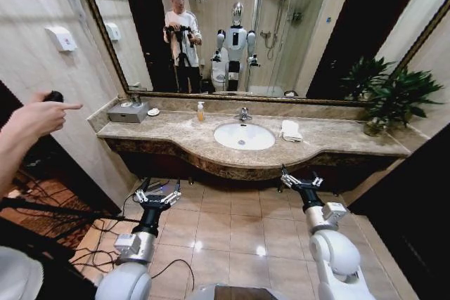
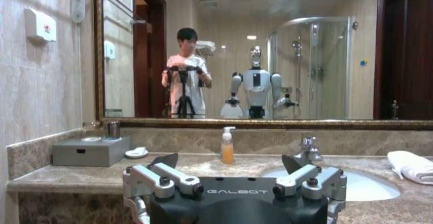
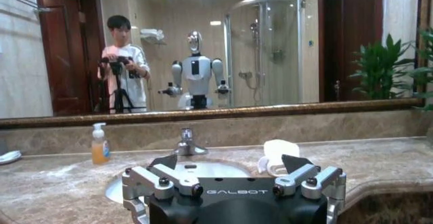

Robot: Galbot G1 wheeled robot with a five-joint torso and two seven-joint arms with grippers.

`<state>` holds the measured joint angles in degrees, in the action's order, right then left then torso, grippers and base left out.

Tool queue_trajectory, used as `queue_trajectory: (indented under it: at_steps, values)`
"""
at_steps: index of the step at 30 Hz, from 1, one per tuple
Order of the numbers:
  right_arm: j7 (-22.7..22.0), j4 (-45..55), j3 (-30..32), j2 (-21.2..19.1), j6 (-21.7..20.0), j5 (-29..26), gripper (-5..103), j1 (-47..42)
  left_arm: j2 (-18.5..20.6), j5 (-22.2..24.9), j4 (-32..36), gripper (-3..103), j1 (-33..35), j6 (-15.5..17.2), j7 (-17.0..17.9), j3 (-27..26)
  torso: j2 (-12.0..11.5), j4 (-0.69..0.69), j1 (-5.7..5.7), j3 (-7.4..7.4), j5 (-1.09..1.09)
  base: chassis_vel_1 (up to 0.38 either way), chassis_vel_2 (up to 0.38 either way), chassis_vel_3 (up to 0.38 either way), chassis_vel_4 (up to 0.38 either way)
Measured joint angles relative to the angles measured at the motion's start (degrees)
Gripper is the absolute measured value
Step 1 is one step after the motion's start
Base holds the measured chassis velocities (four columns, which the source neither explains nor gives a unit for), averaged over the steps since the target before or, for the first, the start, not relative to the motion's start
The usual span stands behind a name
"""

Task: Pick up the towel from the sink counter and wipe the mirror surface.

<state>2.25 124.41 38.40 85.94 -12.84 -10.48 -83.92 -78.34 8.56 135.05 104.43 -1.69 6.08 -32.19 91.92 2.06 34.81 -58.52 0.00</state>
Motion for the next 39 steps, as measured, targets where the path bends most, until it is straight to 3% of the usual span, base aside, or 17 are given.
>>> queue_trajectory:
  at_steps: [15, 39]
  values:
    - [-1.2, -1.8, 1.3, -1.4, 1.6, 1.0, 100, -0.6, 0.0, 0.0, 0.0, 100, 0.0, 0.0, 0.0, 0.0, 0.0, 0.00, 0.00, 0.00, 0.00, 0.000, 0.000, 0.000, 0.000]
    - [-0.7, -0.3, 1.2, -1.9, 0.5, -1.0, 100, -0.1, 0.0, 0.0, 0.0, 100, 0.0, 0.0, 0.0, 0.0, 0.0, 0.00, 0.00, 0.00, 0.00, 0.000, 0.000, 0.000, 0.000]
